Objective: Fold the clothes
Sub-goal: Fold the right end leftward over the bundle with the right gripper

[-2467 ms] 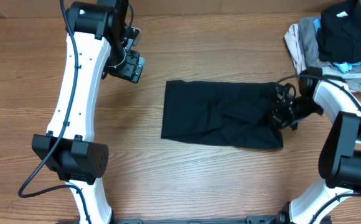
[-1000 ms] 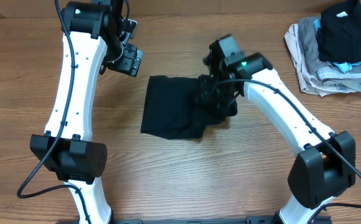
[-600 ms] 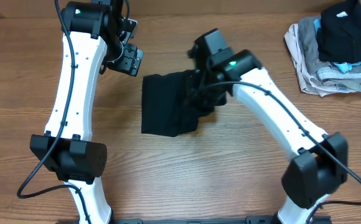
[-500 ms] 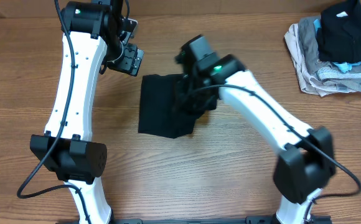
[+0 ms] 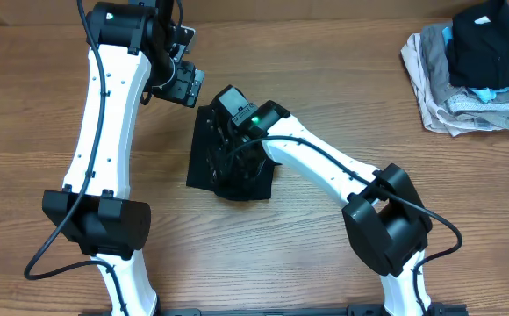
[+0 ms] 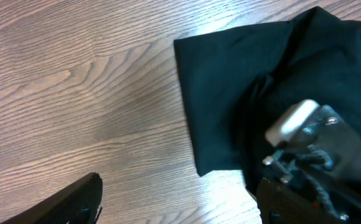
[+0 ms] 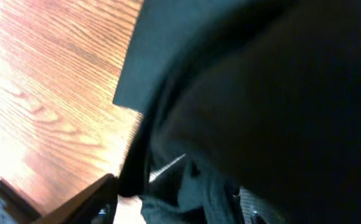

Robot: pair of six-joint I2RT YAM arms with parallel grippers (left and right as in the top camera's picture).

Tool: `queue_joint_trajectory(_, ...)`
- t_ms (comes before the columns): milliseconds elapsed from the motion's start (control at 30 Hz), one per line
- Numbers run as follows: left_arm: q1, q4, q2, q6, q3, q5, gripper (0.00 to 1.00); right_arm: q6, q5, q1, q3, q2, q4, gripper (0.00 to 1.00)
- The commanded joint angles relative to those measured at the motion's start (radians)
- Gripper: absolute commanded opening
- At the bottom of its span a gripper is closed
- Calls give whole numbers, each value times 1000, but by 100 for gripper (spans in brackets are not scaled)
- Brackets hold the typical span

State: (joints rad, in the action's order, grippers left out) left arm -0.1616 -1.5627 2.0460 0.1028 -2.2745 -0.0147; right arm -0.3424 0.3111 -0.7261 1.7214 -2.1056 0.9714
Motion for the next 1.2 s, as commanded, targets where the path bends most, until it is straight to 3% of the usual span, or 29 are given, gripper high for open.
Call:
queue_joint_trajectory(0, 6, 4, -19, -13, -24, -11, 82, 2, 4, 39, 95, 37, 48, 68)
queue_joint_trajectory(333, 6, 5, -19, -13, -24, 4, 82, -26, 4, 221, 216, 73, 246, 70)
queue_joint_trajectory(467, 21, 20, -19, -14, -25, 38, 82, -25, 4, 307, 204, 72, 323, 78)
queue_joint_trajectory(567, 45, 33, -19, -23, -25, 38, 82, -11, 27, 328, 171, 72, 320, 83)
queue_joint_trajectory(767, 108, 50, -19, -29, -25, 37, 82, 5, 164, 322, 27, 71, 205, 81)
queue_joint_trajectory(1000, 169, 42, -19, -29, -25, 37, 82, -13, 226, 291, -45, 71, 128, 47)
queue_joint_trajectory(1100, 185, 40, -19, -29, -25, 36, 82, -34, 233, 288, -43, 74, 92, 15)
queue_joint_trajectory(1167, 188, 39, -19, -29, -25, 33, 82, -56, 234, 288, -33, 78, 64, 4)
